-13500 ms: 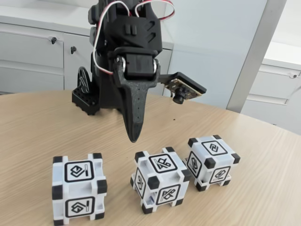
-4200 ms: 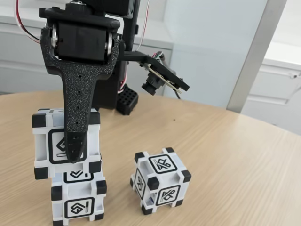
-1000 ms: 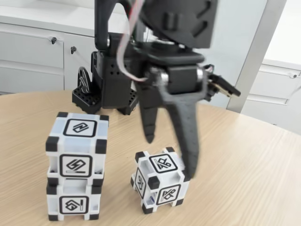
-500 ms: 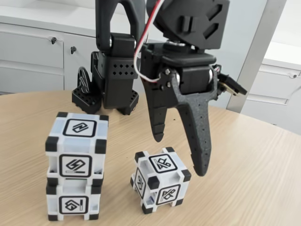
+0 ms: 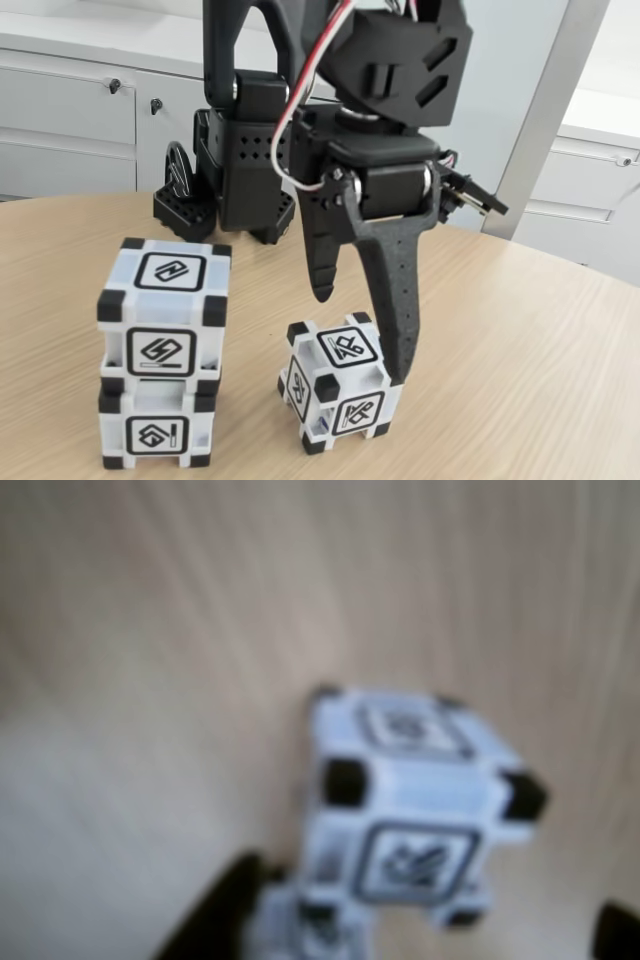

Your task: Stack cubes from left to right.

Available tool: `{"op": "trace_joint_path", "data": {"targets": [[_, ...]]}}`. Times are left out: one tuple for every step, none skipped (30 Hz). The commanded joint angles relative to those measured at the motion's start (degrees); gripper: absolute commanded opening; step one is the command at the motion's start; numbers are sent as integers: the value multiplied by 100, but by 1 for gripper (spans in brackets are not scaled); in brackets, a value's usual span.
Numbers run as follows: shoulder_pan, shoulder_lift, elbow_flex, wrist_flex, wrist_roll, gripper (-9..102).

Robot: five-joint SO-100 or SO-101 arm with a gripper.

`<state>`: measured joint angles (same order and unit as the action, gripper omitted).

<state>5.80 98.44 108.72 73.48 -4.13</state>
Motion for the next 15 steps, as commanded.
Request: {"op": "trace_joint_path", "data": {"targets": [[70,0,-18,-53,18,35],[70,0,-18,-53,0,35],[70,0,-18,-53,-9,35],[70,0,-18,-62,-26,35],[70,0,-18,-62,-44,35],[70,0,-18,-62,-53,35],[70,0,-18,-62,-62,35],[70,0,-18,-62,-70,35],[70,-9,-18,-62,-79,35],[70,-9,-18,-97,-79,35],[70,-9,-18,-176,-53,35],[70,-9,-18,-290,-35,35],[79,-44,-18,-404,-18,35],[79,-105,-18,-501,-18,35],[79,-211,-18,-554,-18,35]]}}
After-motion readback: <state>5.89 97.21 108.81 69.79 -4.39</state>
